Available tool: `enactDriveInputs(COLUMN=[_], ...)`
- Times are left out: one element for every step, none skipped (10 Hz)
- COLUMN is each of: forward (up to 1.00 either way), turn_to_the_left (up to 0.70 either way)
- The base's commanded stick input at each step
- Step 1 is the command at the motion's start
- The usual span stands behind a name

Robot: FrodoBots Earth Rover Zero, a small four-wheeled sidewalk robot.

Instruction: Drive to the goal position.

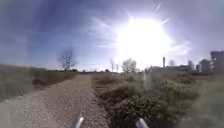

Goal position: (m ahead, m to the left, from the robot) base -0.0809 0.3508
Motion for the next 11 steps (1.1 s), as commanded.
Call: enactDriveInputs(forward=[0.00,0.00,0.00,0.00,0.00,0.00,0.00,0.00,0.00,0.00,0.00], turn_to_the_left=[0.00,0.04,0.40,0.50,0.50,0.50,0.50,0.50,0.50,0.50,0.50])
